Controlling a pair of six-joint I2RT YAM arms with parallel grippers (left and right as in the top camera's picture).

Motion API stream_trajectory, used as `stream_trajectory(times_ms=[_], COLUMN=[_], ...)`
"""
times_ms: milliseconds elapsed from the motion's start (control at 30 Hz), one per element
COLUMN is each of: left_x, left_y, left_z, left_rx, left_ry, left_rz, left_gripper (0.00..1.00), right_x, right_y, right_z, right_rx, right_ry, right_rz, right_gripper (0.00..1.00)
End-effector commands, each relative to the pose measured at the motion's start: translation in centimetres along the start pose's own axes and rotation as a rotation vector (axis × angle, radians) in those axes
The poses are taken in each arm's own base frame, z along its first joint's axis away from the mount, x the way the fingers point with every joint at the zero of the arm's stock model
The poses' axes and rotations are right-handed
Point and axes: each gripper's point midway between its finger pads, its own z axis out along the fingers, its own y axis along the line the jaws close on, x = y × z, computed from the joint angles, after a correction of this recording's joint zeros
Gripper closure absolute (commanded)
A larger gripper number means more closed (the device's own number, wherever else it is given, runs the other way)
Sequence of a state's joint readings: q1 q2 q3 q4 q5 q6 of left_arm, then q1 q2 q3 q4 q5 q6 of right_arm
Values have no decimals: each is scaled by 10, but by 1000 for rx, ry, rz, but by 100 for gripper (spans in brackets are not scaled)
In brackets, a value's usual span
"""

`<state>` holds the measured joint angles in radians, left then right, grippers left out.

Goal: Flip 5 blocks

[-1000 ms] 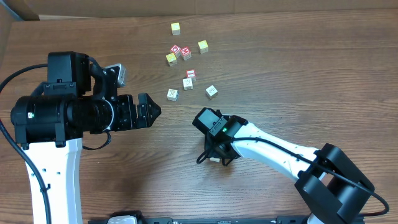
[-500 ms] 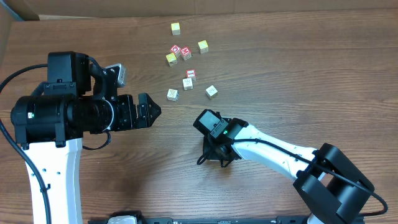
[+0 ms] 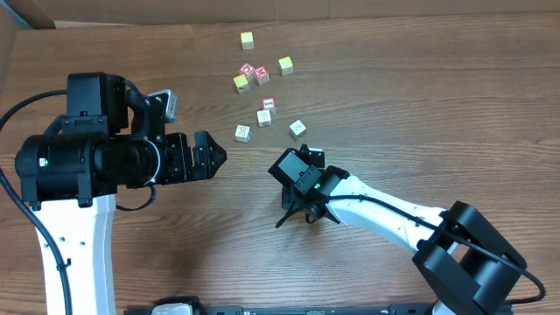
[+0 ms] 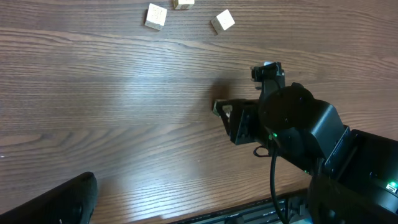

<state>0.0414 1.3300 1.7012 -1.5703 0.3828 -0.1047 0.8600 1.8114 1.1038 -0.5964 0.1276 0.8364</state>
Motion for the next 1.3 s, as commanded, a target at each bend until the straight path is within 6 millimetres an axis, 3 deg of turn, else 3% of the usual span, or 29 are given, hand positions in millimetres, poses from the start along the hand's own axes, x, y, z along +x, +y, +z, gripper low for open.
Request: stream_trajectory(times_ms=[0,433,533,767,967,1133,1267], left_x=[-5,-5,-5,-6,-5,-5,-5], left_y=[-1,-1,-1,-1,-1,-1,-1], left_z=[-4,-4,-4,-4,-4,-4,-4], left_rx=[-1,-1,-1,-1,-1,-1,-1], left_ry=[-21,-21,-21,-22,-21,-21,-21], left_rz=[5,5,5,5,5,5,5], left_gripper=[0,0,0,0,0,0,0], right_x=[-4,0,1,1,2,12,13], right_y=[-1,-2,-4,-4,-4,2,3], right_z=[1,1,1,1,1,1,1], right_rx=[13,21,26,27,28,-11,-15], right_ry=[-31,-17,-12,-12,-9,45,51], right_rz=[-26,-39,-40,-41,-41,-40,-40], right_gripper=[69,67,53,34,34,51,56])
